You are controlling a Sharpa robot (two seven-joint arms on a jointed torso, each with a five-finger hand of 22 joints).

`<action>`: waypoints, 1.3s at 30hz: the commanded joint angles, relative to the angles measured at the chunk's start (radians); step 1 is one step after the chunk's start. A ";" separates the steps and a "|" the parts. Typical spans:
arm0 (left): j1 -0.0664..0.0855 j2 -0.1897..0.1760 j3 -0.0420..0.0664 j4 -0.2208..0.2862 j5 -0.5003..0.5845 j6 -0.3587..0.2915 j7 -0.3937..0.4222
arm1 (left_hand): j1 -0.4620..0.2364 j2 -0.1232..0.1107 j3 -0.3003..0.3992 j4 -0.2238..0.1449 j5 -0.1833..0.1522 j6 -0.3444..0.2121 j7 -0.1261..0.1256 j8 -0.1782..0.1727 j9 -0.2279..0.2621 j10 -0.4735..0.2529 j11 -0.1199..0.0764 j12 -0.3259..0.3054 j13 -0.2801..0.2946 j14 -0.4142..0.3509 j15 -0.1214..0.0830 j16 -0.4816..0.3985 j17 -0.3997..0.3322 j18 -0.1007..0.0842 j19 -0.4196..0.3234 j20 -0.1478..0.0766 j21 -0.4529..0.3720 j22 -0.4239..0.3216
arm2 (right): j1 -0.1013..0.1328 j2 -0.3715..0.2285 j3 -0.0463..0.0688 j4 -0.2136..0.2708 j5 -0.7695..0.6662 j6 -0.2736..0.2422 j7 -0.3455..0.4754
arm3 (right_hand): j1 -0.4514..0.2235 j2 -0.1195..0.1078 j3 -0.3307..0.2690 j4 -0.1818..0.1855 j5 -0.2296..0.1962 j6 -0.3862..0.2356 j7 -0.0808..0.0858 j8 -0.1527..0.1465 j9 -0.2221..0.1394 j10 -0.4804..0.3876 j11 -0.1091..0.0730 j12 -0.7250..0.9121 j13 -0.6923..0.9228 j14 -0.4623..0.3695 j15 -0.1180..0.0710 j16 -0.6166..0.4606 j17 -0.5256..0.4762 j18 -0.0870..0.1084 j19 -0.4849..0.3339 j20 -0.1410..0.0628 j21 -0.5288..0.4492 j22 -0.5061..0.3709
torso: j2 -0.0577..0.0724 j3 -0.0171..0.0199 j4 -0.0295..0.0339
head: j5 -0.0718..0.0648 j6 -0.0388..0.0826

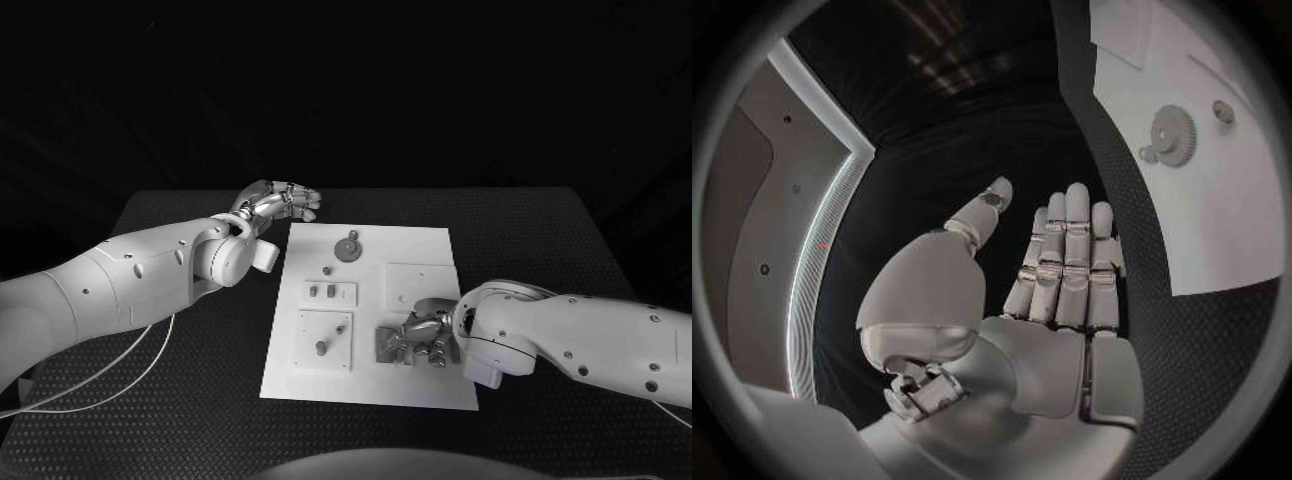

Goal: Assemble the parts on the task board

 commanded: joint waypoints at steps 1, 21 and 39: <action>0.001 0.001 0.001 0.002 0.004 0.015 0.007 | -0.010 0.000 -0.005 -0.001 -0.003 -0.004 0.000 -0.003 -0.001 -0.007 -0.002 -0.004 -0.001 -0.002 0.007 -0.005 0.001 0.006 0.000 0.009 -0.003 0.002 | -0.004 -0.001 -0.003 -0.003 -0.020 0.023 -0.005 | 0.003 -0.014 -0.009 -0.002 -0.001 -0.011 0.004 -0.006 0.002 -0.011 0.001 -0.007 0.002 -0.010 0.000 -0.007 0.001 0.012 -0.009 0.002 0.005 0.014 | 0.000 -0.0003 -0.0003 | 0.000 0.000; 0.001 0.001 0.001 0.002 0.004 0.017 0.005 | -0.009 -0.001 -0.004 -0.002 -0.003 -0.005 0.001 -0.003 -0.001 -0.007 -0.001 -0.004 -0.001 -0.002 0.007 -0.007 0.003 0.007 -0.001 0.009 -0.004 0.003 | -0.004 -0.008 -0.004 0.003 -0.077 -0.012 0.024 | 0.011 -0.005 -0.018 -0.004 -0.002 -0.014 0.005 -0.005 0.005 -0.014 0.002 -0.007 0.003 -0.013 0.001 -0.008 0.003 0.012 -0.012 0.000 0.005 0.013 | 0.000 0.0002 0.0004 | -0.001 0.000; 0.001 -0.001 0.001 -0.004 0.004 0.016 0.006 | -0.009 -0.001 -0.004 -0.002 -0.003 -0.005 0.001 -0.003 -0.002 -0.008 -0.001 -0.004 -0.002 -0.002 0.007 -0.009 0.005 0.006 -0.001 0.009 -0.005 0.003 | 0.037 -0.130 0.002 0.068 -0.370 -0.182 0.374 | 0.192 -0.013 -0.123 -0.144 0.095 -0.100 0.037 -0.037 0.007 -0.051 0.032 0.003 0.012 -0.038 0.028 -0.026 0.011 0.011 -0.043 0.001 -0.008 0.009 | 0.000 0.0001 -0.0011 | 0.002 0.011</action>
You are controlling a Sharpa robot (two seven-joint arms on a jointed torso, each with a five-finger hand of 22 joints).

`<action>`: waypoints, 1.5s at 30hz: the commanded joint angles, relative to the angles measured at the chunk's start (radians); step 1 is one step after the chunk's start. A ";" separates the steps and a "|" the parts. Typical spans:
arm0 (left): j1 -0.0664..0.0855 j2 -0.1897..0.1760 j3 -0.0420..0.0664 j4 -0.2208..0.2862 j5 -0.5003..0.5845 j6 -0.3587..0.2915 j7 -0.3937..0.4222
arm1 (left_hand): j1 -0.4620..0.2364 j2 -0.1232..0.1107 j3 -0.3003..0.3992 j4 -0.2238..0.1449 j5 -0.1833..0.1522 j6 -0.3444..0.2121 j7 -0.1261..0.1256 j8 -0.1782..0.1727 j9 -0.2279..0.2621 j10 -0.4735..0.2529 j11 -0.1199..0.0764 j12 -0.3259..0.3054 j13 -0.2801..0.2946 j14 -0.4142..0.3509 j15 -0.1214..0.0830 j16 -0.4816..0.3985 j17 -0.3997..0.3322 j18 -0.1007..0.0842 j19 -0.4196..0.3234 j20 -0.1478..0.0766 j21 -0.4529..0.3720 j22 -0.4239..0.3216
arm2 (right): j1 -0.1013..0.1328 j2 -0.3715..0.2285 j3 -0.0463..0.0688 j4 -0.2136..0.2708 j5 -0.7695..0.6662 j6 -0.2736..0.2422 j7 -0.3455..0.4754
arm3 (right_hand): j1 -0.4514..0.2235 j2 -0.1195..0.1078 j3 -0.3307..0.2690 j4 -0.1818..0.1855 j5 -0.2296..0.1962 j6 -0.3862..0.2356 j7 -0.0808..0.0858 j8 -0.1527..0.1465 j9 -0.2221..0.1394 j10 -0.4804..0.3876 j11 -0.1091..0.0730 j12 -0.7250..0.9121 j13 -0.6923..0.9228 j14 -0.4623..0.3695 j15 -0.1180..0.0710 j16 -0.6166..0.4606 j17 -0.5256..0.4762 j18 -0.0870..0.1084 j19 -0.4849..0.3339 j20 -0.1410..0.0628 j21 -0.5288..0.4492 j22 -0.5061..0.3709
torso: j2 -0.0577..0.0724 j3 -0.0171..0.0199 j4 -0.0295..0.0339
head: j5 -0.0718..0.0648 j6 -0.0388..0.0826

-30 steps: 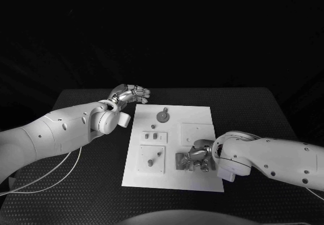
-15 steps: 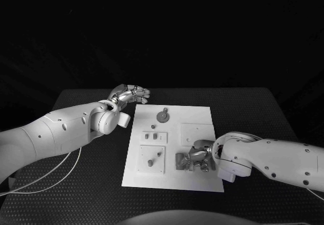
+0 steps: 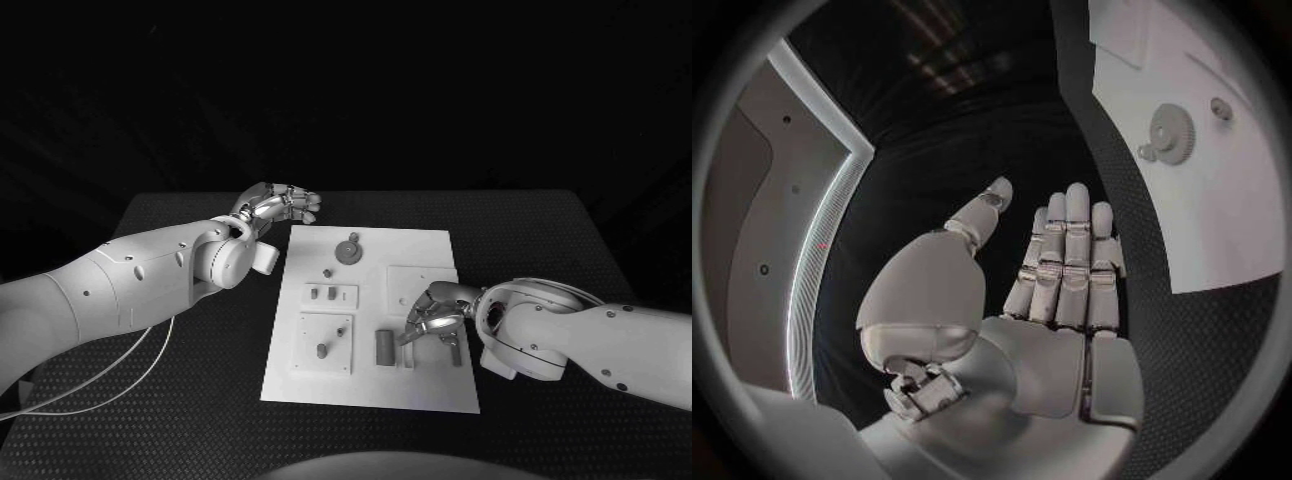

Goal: Assemble the parts on the task board

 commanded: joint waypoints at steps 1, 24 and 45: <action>0.001 0.000 0.001 0.000 0.004 0.013 0.008 | -0.009 -0.001 -0.004 -0.002 -0.003 -0.005 0.001 -0.003 -0.001 -0.008 -0.001 -0.004 -0.001 -0.002 0.007 -0.005 0.001 0.007 -0.001 0.009 -0.005 0.001 | 0.017 -0.021 0.001 0.014 -0.170 -0.070 0.191 | 0.044 0.032 -0.075 -0.044 0.078 -0.026 0.016 0.000 0.008 -0.017 0.000 0.007 0.002 -0.012 0.005 -0.006 0.005 0.013 -0.018 0.006 -0.010 0.009 | 0.000 -0.0004 -0.0010 | 0.001 0.004; 0.000 0.004 0.000 -0.013 0.004 0.018 0.009 | -0.010 0.000 -0.003 -0.001 -0.004 -0.008 0.002 -0.004 -0.002 -0.008 -0.001 -0.004 -0.001 -0.002 0.007 -0.007 0.004 0.007 -0.001 0.009 -0.007 0.002 | 0.009 0.080 -0.006 -0.024 -0.770 -0.130 0.426 | 0.459 -0.035 0.192 -0.047 -0.044 -0.168 -0.112 -0.046 -0.021 -0.207 -0.003 0.010 -0.024 -0.218 0.022 -0.023 0.038 0.010 -0.217 0.082 -0.059 0.024 | 0.001 -0.0001 0.0004 | 0.001 0.000; 0.000 0.005 -0.001 -0.014 0.004 0.023 0.007 | -0.012 -0.001 -0.004 -0.002 -0.006 -0.011 0.003 -0.006 -0.003 -0.009 -0.001 -0.004 -0.002 -0.001 0.008 -0.009 0.008 0.006 0.000 0.010 -0.008 0.004 | -0.020 0.117 -0.006 -0.054 -0.817 0.005 0.392 | 0.458 -0.032 0.238 -0.042 -0.045 -0.182 -0.134 -0.030 -0.020 -0.222 0.001 0.050 -0.032 -0.235 0.030 0.007 0.043 0.013 -0.230 0.093 -0.026 0.024 | 0.000 -0.0003 0.0007 | 0.005 -0.010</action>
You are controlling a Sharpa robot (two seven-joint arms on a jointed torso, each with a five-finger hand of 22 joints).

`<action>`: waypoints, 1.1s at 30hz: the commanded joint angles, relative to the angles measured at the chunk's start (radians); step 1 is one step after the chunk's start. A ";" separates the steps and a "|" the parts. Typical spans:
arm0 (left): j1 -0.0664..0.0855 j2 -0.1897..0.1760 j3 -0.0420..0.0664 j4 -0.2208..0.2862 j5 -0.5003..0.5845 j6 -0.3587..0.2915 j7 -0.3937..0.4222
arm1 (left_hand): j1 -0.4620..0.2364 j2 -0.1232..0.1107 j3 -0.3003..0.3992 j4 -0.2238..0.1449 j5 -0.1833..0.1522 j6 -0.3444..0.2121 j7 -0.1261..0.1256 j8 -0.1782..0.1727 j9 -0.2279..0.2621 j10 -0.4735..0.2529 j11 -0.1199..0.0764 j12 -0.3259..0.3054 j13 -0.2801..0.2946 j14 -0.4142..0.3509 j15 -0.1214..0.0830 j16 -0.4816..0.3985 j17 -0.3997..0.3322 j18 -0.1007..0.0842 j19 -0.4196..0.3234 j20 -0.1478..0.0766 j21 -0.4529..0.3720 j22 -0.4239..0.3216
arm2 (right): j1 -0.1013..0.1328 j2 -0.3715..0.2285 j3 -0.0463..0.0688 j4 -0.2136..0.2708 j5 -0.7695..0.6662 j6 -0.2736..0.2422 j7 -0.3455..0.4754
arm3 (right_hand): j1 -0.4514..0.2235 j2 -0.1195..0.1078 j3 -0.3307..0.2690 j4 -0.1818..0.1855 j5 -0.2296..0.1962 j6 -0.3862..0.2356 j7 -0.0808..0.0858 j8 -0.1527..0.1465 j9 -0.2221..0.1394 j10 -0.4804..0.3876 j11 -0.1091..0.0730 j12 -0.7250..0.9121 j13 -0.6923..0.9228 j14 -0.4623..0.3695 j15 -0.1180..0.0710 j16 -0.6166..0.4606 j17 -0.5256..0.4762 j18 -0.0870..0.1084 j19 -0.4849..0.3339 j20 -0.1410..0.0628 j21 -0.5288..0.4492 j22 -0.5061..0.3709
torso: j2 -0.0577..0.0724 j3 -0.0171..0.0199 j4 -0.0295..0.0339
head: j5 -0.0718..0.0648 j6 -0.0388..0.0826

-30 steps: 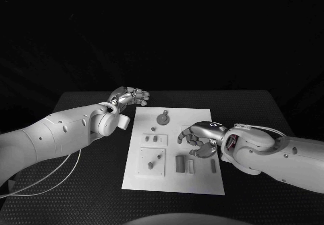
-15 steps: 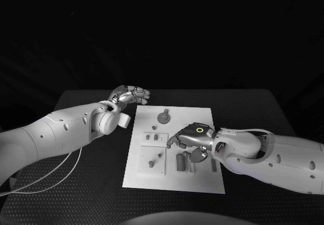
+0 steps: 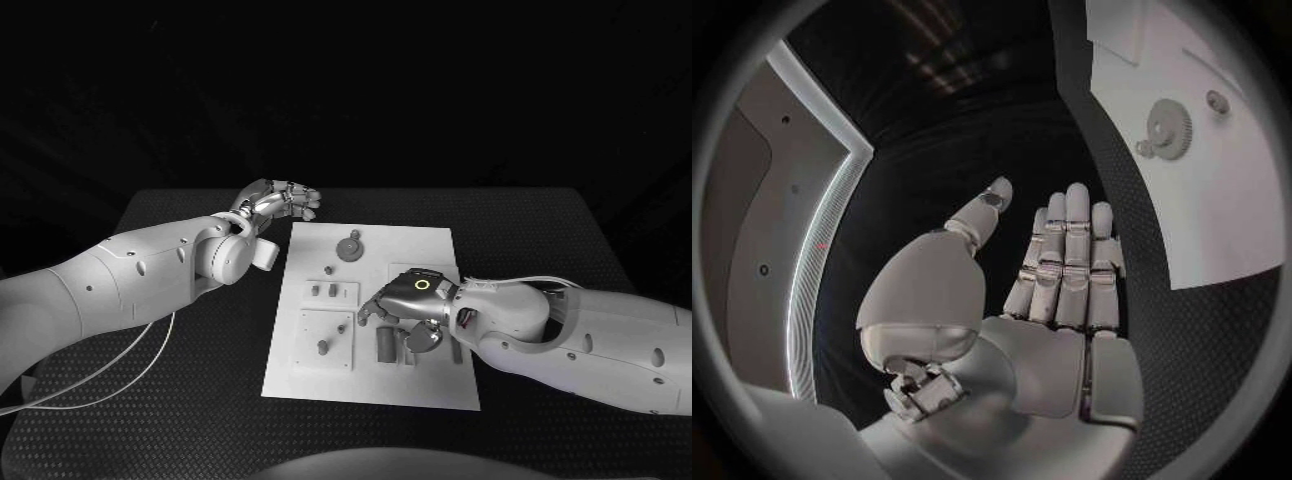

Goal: Assemble the parts on the task board

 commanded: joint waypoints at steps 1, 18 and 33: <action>0.001 0.001 0.000 0.002 0.004 0.017 0.007 | -0.012 -0.001 -0.004 -0.002 -0.006 -0.007 0.000 -0.006 -0.001 -0.009 -0.001 -0.004 -0.001 -0.001 0.008 -0.005 0.001 0.006 0.000 0.010 -0.005 0.001 | -0.006 0.003 0.000 0.000 -0.025 0.052 -0.005 | 0.000 0.005 0.007 0.000 -0.006 -0.002 0.003 0.002 0.000 -0.008 0.001 0.005 -0.002 -0.008 -0.002 0.006 0.001 -0.001 -0.006 0.001 0.007 0.023 | 0.000 0.0006 0.0009 | -0.001 -0.002; 0.001 -0.002 0.000 0.003 0.004 0.018 0.005 | -0.012 0.000 -0.004 -0.001 -0.008 -0.008 0.000 -0.006 -0.001 -0.010 0.000 -0.004 -0.001 -0.001 0.008 -0.007 0.003 0.007 0.000 0.010 -0.006 0.002 | -0.037 0.012 0.001 -0.035 -0.041 0.072 -0.016 | 0.003 0.007 0.020 0.003 -0.006 0.008 0.020 0.019 0.003 -0.016 0.002 0.031 -0.003 -0.015 0.000 0.026 0.004 -0.001 -0.011 0.001 0.028 0.023 | 0.000 0.0009 0.0007 | 0.005 -0.011; 0.001 -0.001 0.000 0.002 0.004 0.020 0.003 | -0.013 0.001 -0.004 -0.001 -0.009 -0.009 0.000 -0.007 -0.001 -0.011 0.000 -0.004 -0.002 -0.001 0.008 -0.008 0.005 0.007 0.000 0.010 -0.006 0.003 | -0.047 0.019 0.001 -0.049 -0.067 0.088 -0.025 | 0.002 0.020 0.038 0.010 -0.005 0.091 0.072 0.074 0.021 -0.012 -0.001 0.071 -0.014 -0.016 -0.001 0.049 -0.002 -0.001 -0.010 -0.003 0.055 0.021 | 0.000 0.0002 0.0001 | 0.003 -0.011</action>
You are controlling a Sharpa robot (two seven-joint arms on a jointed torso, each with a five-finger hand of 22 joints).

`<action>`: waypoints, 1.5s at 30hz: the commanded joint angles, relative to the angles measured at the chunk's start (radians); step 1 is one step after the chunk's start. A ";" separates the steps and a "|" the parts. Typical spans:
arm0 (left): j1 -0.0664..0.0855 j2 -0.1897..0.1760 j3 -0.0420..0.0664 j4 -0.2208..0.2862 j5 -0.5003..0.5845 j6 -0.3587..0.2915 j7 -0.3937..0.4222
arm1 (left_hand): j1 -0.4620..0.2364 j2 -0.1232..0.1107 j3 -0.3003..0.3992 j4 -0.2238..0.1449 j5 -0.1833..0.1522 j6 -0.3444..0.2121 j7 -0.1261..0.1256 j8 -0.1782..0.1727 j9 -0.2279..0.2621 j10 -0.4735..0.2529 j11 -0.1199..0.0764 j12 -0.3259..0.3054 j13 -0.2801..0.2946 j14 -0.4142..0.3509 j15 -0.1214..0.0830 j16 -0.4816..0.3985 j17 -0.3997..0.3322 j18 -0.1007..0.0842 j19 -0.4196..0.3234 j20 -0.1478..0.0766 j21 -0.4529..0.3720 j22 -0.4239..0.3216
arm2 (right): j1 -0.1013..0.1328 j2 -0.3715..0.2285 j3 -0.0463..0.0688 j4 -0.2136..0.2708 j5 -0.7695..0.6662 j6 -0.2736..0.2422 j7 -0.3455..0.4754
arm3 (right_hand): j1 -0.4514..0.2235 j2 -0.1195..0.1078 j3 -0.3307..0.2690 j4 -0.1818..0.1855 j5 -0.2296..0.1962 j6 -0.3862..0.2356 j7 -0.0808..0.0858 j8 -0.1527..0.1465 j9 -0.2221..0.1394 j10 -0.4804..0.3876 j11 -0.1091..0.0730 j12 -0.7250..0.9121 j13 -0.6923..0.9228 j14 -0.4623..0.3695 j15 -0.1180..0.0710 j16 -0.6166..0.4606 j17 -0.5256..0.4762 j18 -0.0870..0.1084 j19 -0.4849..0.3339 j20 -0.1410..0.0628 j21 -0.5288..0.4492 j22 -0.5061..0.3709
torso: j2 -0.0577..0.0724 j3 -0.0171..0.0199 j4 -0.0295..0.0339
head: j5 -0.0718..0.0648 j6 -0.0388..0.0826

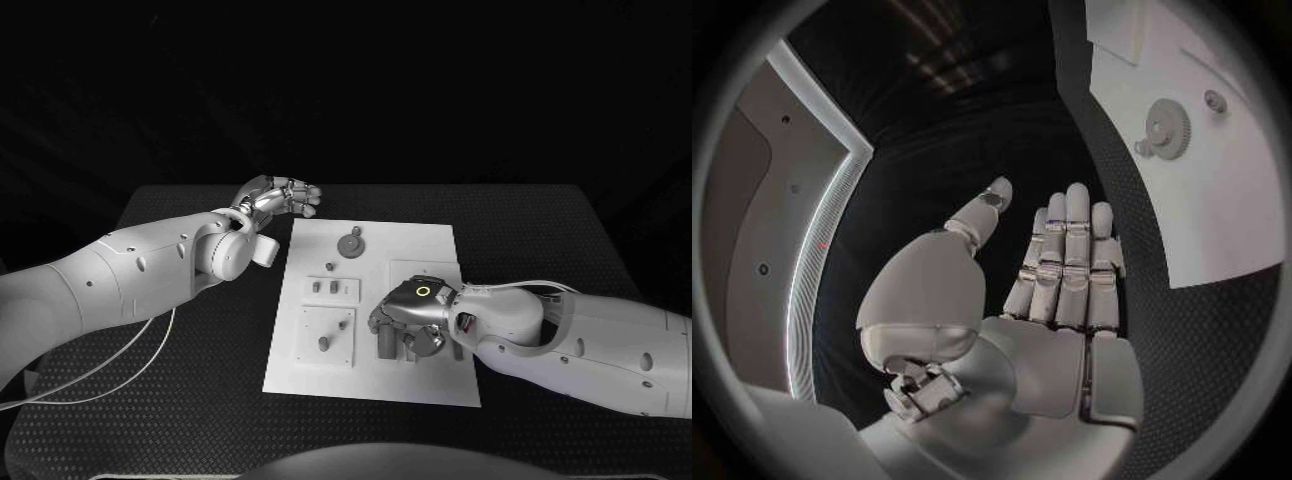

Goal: Assemble the parts on the task board

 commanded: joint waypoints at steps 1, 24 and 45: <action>0.001 0.002 0.001 0.002 0.004 0.016 0.005 | -0.013 0.001 -0.004 -0.001 -0.005 -0.009 0.000 -0.007 -0.002 -0.003 0.000 -0.004 -0.002 -0.001 0.008 -0.004 0.001 0.007 0.000 0.010 -0.007 0.002 | -0.007 0.004 -0.003 -0.003 -0.031 0.031 -0.007 | 0.003 0.012 0.008 0.001 -0.005 0.023 0.009 0.013 0.005 -0.001 -0.005 0.009 -0.003 -0.009 -0.001 0.006 -0.003 -0.001 -0.004 -0.003 0.006 0.021 | 0.000 0.0001 -0.0005 | 0.000 -0.001; 0.001 0.005 0.000 0.000 0.004 0.017 0.001 | -0.013 0.002 -0.004 -0.002 -0.006 -0.012 0.001 -0.008 -0.002 -0.005 0.000 -0.004 -0.002 -0.001 0.008 -0.007 0.005 0.007 0.000 0.010 -0.008 0.003 | -0.013 0.005 -0.003 -0.004 -0.008 -0.085 0.035 | -0.056 0.044 -0.041 0.006 -0.006 0.160 0.033 0.069 0.023 0.023 -0.019 0.055 -0.032 0.009 -0.011 0.041 -0.017 -0.001 0.019 -0.017 0.043 0.017 | 0.000 -0.0001 0.0002 | -0.002 -0.002; 0.001 0.006 0.000 -0.001 0.004 0.018 -0.002 | -0.014 0.001 -0.004 -0.002 -0.007 -0.021 0.005 -0.013 -0.005 -0.010 0.003 -0.005 -0.004 -0.001 0.008 -0.012 0.011 0.007 0.001 0.010 -0.011 0.006 | -0.004 -0.005 -0.002 -0.012 0.042 -0.136 0.065 | -0.090 0.067 -0.019 0.020 -0.006 0.220 0.016 0.082 0.028 0.056 -0.036 0.060 -0.065 0.039 -0.026 0.048 -0.036 -0.001 0.049 -0.036 0.052 0.010 | 0.000 0.0002 0.0004 | -0.001 0.001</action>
